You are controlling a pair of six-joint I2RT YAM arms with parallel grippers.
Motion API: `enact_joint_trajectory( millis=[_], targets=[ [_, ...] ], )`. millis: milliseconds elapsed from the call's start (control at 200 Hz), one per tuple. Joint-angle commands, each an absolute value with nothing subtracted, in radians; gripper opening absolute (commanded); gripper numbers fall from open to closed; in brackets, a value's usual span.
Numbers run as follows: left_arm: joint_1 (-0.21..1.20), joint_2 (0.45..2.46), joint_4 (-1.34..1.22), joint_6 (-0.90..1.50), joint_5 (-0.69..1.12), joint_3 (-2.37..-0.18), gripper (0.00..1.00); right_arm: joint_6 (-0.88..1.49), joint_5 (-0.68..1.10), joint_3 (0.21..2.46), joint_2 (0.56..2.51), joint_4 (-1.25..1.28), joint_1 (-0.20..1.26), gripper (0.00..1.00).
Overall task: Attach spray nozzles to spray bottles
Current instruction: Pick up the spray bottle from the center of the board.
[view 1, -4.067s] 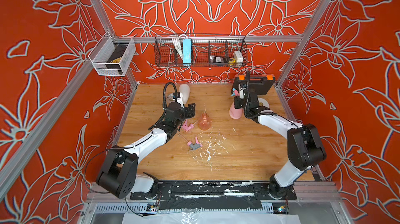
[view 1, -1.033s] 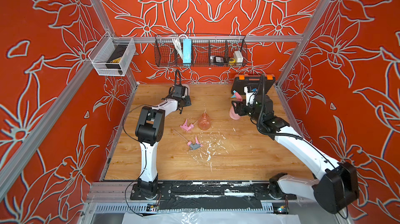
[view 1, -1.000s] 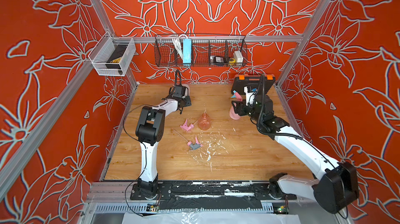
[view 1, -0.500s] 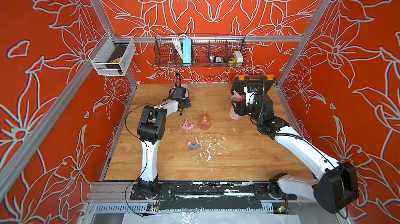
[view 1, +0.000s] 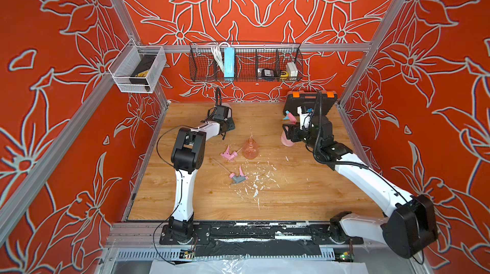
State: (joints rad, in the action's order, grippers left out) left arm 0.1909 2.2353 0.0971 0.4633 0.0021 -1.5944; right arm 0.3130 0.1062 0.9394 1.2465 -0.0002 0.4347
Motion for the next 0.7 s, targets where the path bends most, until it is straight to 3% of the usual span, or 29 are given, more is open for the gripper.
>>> enact_joint_trajectory(
  millis=[0, 696],
  targets=[
    [0.189, 2.256, 0.123, 0.495, 0.011, -1.626, 0.46, 0.313, 0.124, 0.95, 1.251, 0.014, 0.436, 0.7],
    [0.188, 2.265, 0.155, 0.487, 0.005, -1.654, 0.28, 0.314, 0.134, 0.948, 1.249, 0.02, 0.436, 0.69]
  ],
)
